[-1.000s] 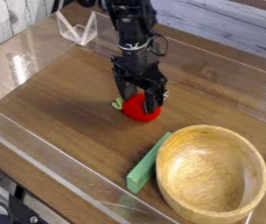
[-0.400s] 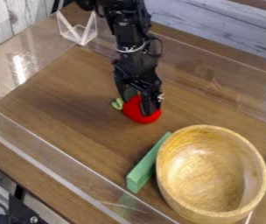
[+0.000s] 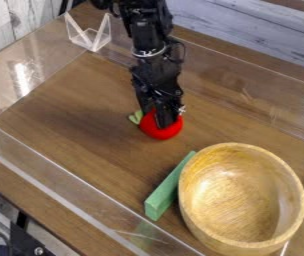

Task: Move the red object to the right side of the table

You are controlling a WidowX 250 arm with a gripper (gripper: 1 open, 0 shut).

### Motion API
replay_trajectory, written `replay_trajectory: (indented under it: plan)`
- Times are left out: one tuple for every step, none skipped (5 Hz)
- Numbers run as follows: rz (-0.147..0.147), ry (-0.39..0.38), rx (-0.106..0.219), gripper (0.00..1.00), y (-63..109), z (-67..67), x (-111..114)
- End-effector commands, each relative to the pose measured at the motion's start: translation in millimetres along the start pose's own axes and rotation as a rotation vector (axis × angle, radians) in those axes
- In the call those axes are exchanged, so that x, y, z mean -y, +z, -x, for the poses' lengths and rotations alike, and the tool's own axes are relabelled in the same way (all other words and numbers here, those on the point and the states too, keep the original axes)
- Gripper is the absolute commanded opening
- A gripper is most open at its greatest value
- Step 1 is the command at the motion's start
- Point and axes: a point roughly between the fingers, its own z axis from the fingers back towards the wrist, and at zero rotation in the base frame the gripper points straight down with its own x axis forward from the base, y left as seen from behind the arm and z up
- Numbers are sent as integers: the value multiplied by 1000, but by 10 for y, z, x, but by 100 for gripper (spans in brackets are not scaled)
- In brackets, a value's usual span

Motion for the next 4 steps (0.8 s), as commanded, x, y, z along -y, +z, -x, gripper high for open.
replay_trajectory:
  plan:
    - [-20,32,13,100,159,-58,-32]
    - [-16,53,2,100,216,-99,16]
    - [-23,106,1,0,337,-110,3]
    - [-53,85,-15,0,507,-266,148]
